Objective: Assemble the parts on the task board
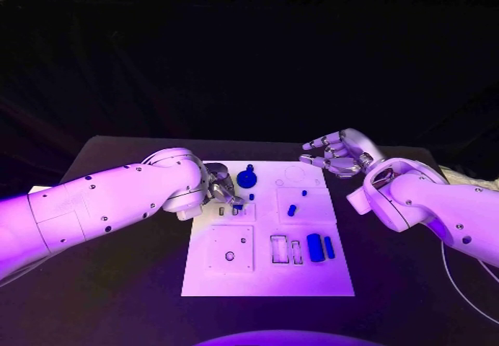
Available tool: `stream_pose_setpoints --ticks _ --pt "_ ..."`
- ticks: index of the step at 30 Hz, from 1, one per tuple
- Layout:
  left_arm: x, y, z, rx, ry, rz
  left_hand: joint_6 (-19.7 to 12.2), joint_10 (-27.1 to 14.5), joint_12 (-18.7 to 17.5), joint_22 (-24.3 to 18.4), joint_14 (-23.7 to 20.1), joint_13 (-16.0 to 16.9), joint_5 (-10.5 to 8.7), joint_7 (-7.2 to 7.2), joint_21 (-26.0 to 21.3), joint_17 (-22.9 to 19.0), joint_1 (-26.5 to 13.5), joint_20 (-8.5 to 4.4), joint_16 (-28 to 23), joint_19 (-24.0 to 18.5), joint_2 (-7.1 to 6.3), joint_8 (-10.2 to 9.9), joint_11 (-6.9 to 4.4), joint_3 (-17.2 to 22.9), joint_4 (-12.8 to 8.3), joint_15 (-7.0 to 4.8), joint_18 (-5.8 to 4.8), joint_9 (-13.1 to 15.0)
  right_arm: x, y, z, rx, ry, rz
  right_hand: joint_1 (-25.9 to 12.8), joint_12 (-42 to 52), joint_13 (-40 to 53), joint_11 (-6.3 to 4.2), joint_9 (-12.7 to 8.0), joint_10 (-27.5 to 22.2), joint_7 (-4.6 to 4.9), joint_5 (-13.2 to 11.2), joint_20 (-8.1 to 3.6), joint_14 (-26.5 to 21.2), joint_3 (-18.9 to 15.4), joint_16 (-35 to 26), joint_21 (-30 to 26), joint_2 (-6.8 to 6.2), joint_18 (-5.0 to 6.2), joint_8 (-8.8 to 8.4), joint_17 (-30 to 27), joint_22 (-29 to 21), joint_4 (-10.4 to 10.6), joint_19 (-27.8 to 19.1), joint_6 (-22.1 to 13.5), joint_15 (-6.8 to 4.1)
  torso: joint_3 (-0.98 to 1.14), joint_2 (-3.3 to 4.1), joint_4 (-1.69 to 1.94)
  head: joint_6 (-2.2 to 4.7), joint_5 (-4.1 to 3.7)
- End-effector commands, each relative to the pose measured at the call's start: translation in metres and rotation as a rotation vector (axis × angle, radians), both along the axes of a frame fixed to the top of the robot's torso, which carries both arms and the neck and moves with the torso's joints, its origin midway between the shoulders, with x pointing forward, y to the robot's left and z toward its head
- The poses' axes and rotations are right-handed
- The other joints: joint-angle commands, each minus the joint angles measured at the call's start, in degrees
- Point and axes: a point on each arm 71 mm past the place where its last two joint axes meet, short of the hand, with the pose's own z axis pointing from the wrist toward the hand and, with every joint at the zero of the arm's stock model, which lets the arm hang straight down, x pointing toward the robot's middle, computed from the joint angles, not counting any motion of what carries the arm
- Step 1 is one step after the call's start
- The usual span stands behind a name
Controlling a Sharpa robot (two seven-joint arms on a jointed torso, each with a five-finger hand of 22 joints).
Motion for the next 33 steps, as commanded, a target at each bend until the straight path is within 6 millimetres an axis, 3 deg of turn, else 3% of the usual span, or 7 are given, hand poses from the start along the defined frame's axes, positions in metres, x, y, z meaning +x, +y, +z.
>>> stream_pose_setpoints --ticks 1,6,16,18,20,33 --pt "0.000 -0.001 0.002 -0.001 -0.112 0.003 0.50 0.41 0.25 5.03 6.01 0.05 0.22 -0.19 0.37 15.07 -0.45 0.16 0.17 1.11 -0.11 0.23 0.09 10.70 -10.46 -0.01 -0.45 0.05 -0.001 0.001 0.000 -0.002 0.002 0.012 0.03 -0.32 -0.10 -0.14 0.09 -0.44 0.03 0.30 0.04 4.11 -0.37 -0.22 -0.19 0.32 0.14 0.21 6.97 0.00 0.14 -0.22 -0.24 0.23 0.01 -0.06 0.06 -0.12 0.17" --pt "-0.003 0.001 -0.002 0.023 -0.138 -0.007 0.60 0.50 0.30 5.07 6.01 0.12 0.22 -0.20 0.39 15.07 -0.54 0.15 0.17 1.14 -0.23 0.22 0.07 10.97 -10.63 -0.02 -0.46 0.09 -0.001 0.000 0.000 -0.002 0.004 0.012 0.03 -0.32 -0.10 -0.14 0.09 -0.44 0.03 0.30 0.04 4.11 -0.37 -0.22 -0.19 0.32 0.14 0.21 6.97 0.00 0.14 -0.22 -0.24 0.23 0.08 -0.12 0.08 0.03 0.22" --pt "-0.009 0.006 -0.010 0.075 -0.108 -0.030 0.71 0.53 0.21 5.13 6.01 0.02 0.22 -0.21 0.42 15.07 -0.69 0.14 0.17 1.17 -0.40 0.20 0.06 11.29 -10.83 -0.02 -0.47 0.12 -0.002 -0.001 0.000 -0.002 0.005 0.013 -0.04 -0.44 -0.20 -0.13 0.09 -0.51 0.04 0.37 0.04 4.10 -0.43 -0.25 -0.23 0.36 0.15 0.21 6.93 -0.07 0.20 -0.25 -0.24 0.23 0.00 -0.02 0.01 -0.06 0.41" --pt "-0.009 0.007 -0.010 0.084 -0.101 -0.036 0.74 0.55 0.21 5.16 6.01 0.03 0.21 -0.21 0.44 15.07 -0.73 0.14 0.17 1.18 -0.47 0.20 0.05 11.38 -10.89 -0.02 -0.48 0.13 -0.001 -0.001 0.000 -0.002 0.006 0.014 -0.04 -0.44 -0.20 -0.13 0.09 -0.51 0.04 0.37 0.04 4.10 -0.43 -0.25 -0.23 0.36 0.15 0.21 6.93 -0.07 0.20 -0.25 -0.24 0.23 -0.02 -0.02 0.03 0.18 0.48" --pt "-0.010 0.008 -0.011 0.092 -0.092 -0.042 0.76 0.56 0.21 5.17 6.01 0.03 0.21 -0.22 0.44 15.07 -0.74 0.14 0.17 1.19 -0.49 0.19 0.05 11.42 -10.92 -0.02 -0.48 0.13 -0.001 -0.001 0.000 -0.003 0.007 0.014 -0.04 -0.44 -0.20 -0.13 0.09 -0.51 0.04 0.37 0.04 4.10 -0.43 -0.25 -0.23 0.36 0.15 0.21 6.93 -0.07 0.20 -0.25 -0.24 0.23 -0.03 -0.02 0.03 0.25 0.18" --pt "-0.011 0.008 -0.014 0.105 -0.071 -0.063 0.84 0.71 0.37 5.15 6.01 0.24 0.21 -0.22 0.41 15.07 -0.86 0.14 0.17 1.17 -0.62 0.18 0.05 11.60 -11.03 -0.01 -0.47 0.15 -0.001 0.001 -0.001 -0.002 0.011 0.021 -0.08 -0.38 -0.17 -0.13 0.09 -0.48 0.04 0.41 0.04 4.12 -0.49 -0.22 -0.24 0.39 0.15 0.21 7.00 -0.08 0.24 -0.25 -0.24 0.23 0.01 -0.04 0.01 0.02 0.25"
